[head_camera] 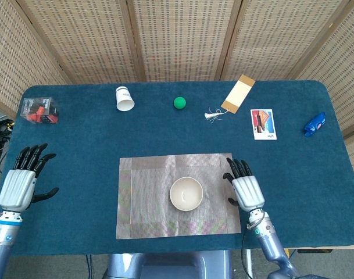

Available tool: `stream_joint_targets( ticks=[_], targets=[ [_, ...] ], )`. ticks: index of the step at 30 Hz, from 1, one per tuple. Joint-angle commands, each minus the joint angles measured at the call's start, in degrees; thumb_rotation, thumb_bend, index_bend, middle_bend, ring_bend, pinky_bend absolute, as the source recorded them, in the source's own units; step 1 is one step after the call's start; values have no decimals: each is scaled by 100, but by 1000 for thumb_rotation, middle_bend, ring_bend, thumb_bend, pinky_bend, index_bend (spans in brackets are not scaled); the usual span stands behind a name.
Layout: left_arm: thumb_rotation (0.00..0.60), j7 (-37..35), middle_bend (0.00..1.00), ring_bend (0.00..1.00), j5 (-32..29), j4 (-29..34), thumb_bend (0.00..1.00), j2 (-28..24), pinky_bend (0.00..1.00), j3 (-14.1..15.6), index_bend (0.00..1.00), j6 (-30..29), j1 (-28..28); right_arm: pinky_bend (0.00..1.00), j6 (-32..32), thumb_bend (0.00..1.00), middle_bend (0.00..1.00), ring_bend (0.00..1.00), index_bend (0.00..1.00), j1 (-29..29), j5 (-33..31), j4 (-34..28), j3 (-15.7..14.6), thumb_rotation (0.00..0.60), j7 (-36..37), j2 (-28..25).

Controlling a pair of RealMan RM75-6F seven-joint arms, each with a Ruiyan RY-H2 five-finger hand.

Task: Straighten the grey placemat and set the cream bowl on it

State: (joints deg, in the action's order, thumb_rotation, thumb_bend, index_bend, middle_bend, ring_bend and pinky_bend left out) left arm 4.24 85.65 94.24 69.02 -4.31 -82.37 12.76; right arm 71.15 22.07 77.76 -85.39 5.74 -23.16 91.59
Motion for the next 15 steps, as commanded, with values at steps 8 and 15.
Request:
stream_joint_targets(
  ticks=[8, 15],
  targets=[
    [600, 78, 0, 0, 3, -9, 109, 13, 0, 28, 162, -10, -33, 5, 502, 261, 0, 0, 284, -432, -101, -178, 141, 600, 517, -1037],
    [600, 194, 0, 0, 91, -122, 106, 38, 0, 162, 79, -109, -157, 0, 910, 204, 0, 0, 108, -950, 89, 227, -41, 600, 1673, -1717]
  ],
)
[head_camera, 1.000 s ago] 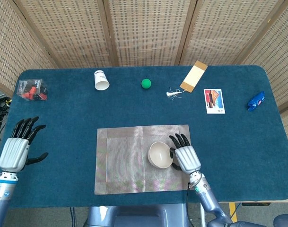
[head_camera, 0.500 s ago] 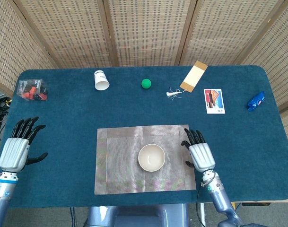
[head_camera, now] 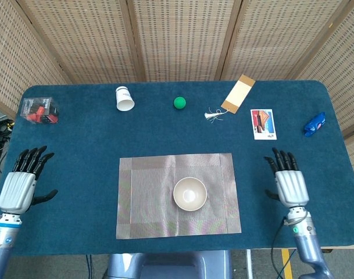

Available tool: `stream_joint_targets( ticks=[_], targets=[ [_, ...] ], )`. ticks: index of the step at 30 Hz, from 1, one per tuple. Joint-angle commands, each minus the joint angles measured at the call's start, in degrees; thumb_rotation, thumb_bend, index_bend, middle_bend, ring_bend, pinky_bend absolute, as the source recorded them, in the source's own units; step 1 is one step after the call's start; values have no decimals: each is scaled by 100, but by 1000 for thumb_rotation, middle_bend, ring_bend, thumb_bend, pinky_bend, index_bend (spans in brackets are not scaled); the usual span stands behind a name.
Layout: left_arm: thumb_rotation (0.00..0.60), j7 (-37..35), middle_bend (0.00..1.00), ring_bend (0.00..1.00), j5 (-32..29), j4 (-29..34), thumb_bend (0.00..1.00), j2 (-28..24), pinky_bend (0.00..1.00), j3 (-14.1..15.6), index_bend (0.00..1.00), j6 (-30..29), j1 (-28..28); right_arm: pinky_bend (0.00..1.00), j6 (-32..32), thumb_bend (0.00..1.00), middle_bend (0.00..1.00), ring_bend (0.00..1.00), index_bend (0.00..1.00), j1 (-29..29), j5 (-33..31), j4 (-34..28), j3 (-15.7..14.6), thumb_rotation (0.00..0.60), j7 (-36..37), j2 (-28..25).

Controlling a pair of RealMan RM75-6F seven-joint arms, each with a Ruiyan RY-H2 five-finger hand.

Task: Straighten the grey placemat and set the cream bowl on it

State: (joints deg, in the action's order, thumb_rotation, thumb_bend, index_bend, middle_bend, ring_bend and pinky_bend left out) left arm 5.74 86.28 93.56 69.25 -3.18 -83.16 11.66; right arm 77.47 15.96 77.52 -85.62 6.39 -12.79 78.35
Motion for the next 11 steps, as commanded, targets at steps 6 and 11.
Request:
stream_joint_targets(
  ticks=[6, 11],
  targets=[
    [600, 163, 0, 0, 58, -345, 94, 119, 0, 179, 13, -161, -221, 0, 478, 194, 0, 0, 73, -673, 82, 571, -134, 600, 1398, -682],
    [600, 136, 0, 0, 89, -423, 91, 152, 0, 139, 7, -176, -204, 0, 460, 193, 0, 0, 70, -726, 85, 555, -117, 600, 1596, -738]
  ],
)
